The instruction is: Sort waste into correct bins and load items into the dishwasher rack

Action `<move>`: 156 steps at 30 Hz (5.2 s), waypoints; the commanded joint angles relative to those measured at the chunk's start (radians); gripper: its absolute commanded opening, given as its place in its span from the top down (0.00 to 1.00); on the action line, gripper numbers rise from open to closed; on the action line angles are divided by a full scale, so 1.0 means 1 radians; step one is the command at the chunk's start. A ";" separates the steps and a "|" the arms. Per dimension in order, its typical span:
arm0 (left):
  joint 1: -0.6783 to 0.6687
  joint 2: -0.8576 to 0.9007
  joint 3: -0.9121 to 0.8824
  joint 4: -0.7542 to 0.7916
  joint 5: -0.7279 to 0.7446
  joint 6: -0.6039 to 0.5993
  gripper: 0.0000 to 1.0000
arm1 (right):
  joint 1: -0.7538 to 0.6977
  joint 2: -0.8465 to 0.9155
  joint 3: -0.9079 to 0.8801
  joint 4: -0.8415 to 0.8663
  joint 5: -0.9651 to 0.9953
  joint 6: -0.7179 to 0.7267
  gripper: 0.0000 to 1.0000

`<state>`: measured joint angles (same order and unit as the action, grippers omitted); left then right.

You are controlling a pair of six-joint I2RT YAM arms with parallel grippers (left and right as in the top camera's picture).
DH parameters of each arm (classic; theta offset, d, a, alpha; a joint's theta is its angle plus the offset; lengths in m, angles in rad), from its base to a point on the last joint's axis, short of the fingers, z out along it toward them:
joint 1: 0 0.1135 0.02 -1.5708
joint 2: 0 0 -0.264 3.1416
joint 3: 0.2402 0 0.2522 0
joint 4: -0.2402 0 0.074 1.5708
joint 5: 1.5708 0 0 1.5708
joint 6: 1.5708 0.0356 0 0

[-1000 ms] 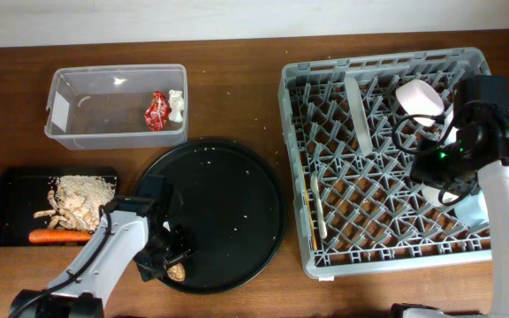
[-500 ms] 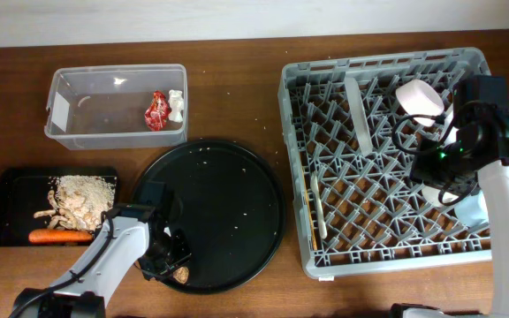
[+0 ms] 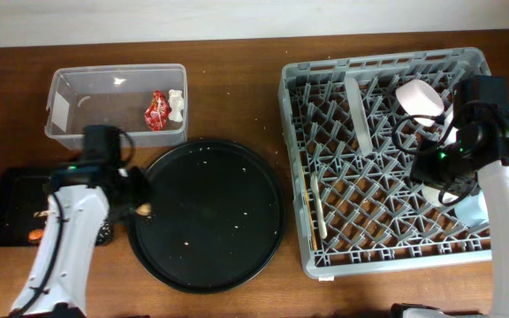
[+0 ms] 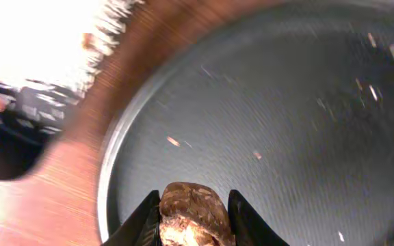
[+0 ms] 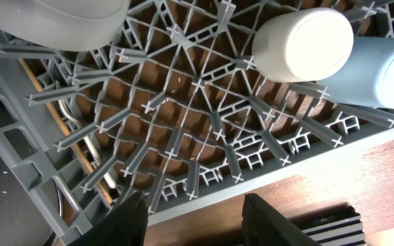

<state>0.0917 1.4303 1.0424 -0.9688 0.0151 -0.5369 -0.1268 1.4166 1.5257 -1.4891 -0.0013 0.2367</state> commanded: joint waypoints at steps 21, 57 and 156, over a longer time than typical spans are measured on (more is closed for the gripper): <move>0.496 0.174 0.092 0.071 0.008 0.029 0.32 | -0.004 0.001 0.011 0.002 0.013 0.002 0.51; -0.150 -0.998 -0.178 -0.069 0.007 0.374 0.01 | 0.172 -0.914 -0.506 0.318 -0.099 -0.093 0.02; -0.150 -1.426 -1.033 0.885 -0.038 0.591 0.01 | 0.053 -1.413 -1.520 1.418 -0.089 -0.345 0.02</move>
<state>-0.0593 0.0128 0.0132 -0.0795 -0.0406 0.0349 -0.0681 0.0109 0.0109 -0.0650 -0.0948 -0.1081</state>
